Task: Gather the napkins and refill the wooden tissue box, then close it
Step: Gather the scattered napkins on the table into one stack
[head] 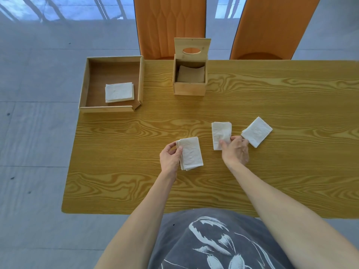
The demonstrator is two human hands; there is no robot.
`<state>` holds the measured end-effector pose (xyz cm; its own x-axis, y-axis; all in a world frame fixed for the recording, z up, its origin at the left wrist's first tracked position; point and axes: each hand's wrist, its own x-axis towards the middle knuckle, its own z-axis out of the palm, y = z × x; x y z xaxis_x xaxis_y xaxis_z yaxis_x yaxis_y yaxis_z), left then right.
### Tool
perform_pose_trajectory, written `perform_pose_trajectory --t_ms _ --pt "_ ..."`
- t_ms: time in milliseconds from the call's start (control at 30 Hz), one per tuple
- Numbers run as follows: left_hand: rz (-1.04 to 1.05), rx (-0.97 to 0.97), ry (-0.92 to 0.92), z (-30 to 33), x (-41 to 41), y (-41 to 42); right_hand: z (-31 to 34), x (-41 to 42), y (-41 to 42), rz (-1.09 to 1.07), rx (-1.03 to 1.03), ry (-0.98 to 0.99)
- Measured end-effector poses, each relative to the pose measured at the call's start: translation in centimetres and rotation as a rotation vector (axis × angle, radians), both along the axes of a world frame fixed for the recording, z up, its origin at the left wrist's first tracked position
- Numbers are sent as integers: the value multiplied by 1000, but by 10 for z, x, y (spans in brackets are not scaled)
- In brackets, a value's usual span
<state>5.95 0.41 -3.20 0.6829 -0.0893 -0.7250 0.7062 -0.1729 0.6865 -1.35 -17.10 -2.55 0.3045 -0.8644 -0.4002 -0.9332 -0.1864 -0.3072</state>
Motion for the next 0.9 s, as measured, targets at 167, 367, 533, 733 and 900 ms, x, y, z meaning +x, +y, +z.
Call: perform_pose_trajectory --t_ms 167,367,533,733,900 --pt "-27 -35 29 3 0 1 -2 -3 -4 14 -2 -89" --pt "-12 -34 41 -2 0 2 0 -12 -2 -82 173 -345" --pt "16 -43 50 -5 -1 3 9 -23 13 -145 501 -631" --pt "34 -52 58 -3 -1 3 2 -32 40 -18 709 -606" --pt "34 -62 55 -1 -3 3 -9 -31 47 3 716 -552"
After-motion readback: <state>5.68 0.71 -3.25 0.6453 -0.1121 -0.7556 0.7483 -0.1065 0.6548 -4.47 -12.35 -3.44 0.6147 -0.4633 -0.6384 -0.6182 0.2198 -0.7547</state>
